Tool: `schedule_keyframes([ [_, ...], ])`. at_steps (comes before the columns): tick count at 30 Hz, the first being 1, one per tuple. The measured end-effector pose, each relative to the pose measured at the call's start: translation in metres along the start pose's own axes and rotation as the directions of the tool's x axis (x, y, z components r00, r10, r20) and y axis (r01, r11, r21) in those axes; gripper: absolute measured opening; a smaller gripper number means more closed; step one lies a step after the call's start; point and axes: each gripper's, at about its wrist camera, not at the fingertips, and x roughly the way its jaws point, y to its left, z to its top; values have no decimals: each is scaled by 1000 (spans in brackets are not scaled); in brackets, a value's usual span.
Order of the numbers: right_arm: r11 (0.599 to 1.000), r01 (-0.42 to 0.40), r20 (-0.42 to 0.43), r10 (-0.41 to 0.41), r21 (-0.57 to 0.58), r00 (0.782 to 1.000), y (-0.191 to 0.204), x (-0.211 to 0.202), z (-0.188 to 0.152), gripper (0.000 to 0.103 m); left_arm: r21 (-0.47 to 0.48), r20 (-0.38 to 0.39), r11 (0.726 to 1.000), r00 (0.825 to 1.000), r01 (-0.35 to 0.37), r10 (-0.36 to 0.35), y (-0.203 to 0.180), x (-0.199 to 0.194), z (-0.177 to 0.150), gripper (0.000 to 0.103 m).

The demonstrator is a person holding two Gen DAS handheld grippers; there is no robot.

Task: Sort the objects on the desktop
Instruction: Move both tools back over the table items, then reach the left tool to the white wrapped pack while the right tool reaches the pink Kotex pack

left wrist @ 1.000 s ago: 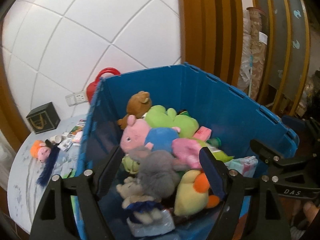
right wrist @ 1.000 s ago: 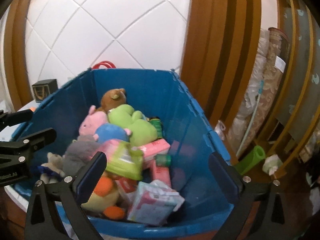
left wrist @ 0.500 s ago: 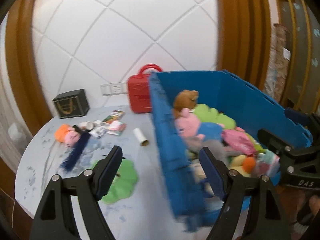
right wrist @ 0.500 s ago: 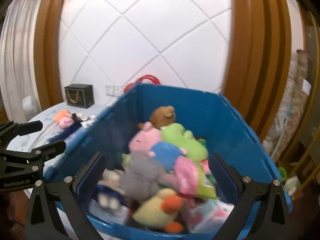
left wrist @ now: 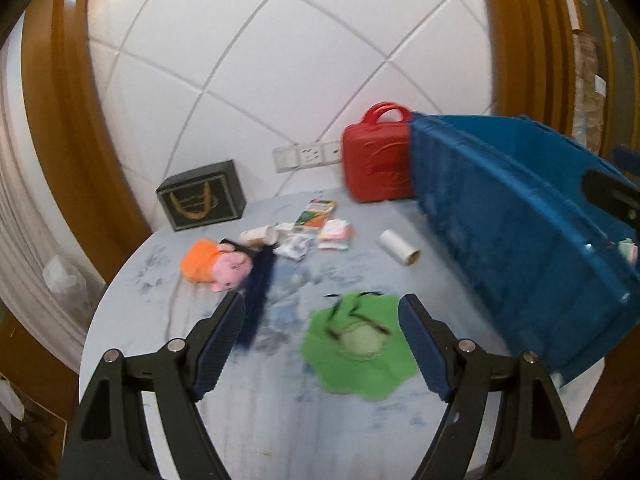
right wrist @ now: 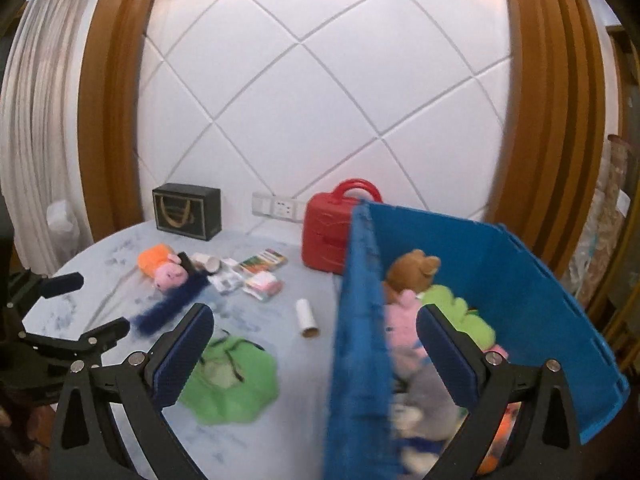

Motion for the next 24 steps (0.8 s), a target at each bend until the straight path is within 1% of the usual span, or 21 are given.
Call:
schedule_keyframes([
  [2, 1000, -8, -34, 7, -10, 999, 22, 13, 2, 103, -20, -25, 1000, 1000, 6, -7, 23, 11, -2, 79],
  [4, 1000, 1, -76, -3, -28, 997, 40, 29, 1, 103, -38, -49, 999, 999, 8, -10, 40, 24, -4, 79],
  [7, 999, -1, -125, -5, -45, 992, 54, 56, 0, 103, -59, -83, 998, 997, -2, -3, 58, 47, -6, 79],
  [9, 999, -8, -144, 1, -51, 990, 57, 72, 1, 103, -74, -106, 997, 994, -9, 1, 66, 63, -6, 79],
  [12, 998, -28, -164, 18, -55, 986, 62, 102, 5, 103, -85, -137, 996, 991, -13, 1, 71, 88, -1, 79],
  [13, 998, -41, -172, 31, -54, 985, 62, 118, 7, 103, -87, -146, 996, 989, -17, 4, 72, 96, 1, 79],
  [18, 995, -73, -194, 60, -61, 979, 62, 174, 17, 103, -97, -193, 994, 981, -46, 26, 71, 148, 18, 79],
  [21, 995, -91, -237, 78, -46, 968, 63, 214, 18, 103, -100, -247, 995, 969, -28, 3, 71, 185, 25, 79],
  [24, 994, -100, -274, 87, -35, 958, 64, 248, 16, 103, -93, -283, 996, 959, -11, -16, 71, 225, 35, 79],
])
